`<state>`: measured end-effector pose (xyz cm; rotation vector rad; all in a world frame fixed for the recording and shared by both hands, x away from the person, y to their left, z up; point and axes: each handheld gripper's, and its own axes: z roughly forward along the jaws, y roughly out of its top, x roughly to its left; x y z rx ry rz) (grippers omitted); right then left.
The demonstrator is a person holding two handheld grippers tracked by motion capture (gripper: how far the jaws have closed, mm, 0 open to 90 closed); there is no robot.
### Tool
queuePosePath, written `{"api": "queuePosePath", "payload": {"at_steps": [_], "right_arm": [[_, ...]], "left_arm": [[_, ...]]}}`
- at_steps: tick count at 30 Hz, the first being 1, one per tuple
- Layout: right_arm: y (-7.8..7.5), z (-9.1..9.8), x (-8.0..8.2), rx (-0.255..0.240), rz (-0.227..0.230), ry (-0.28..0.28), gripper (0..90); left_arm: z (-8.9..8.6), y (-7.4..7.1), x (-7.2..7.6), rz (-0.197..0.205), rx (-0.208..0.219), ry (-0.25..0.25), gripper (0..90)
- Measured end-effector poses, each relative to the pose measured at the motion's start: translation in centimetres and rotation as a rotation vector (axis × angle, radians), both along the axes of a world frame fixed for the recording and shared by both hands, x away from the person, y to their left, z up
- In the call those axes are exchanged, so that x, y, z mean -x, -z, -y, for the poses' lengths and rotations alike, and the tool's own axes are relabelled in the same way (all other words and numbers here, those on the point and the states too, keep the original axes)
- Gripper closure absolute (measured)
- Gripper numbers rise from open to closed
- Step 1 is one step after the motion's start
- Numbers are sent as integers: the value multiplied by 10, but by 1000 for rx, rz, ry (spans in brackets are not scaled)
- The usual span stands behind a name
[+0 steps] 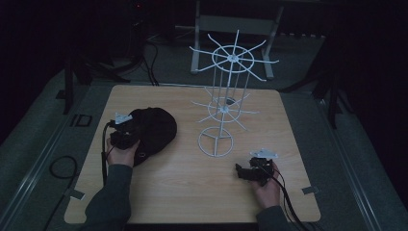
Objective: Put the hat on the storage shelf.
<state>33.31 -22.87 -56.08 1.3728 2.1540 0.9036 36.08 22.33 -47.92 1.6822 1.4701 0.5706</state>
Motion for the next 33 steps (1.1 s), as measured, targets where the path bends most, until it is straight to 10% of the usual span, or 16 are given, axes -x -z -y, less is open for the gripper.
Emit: {"api": "queuePosePath", "payload": {"at_steps": [15, 33], "right_arm": [[0, 0, 0, -1, 0, 1, 111], [0, 0, 0, 0, 2, -1, 111]], "left_arm": [[-8, -24, 9, 98, 175, 80, 865], [-12, -56, 16, 180, 238, 116, 865]]}}
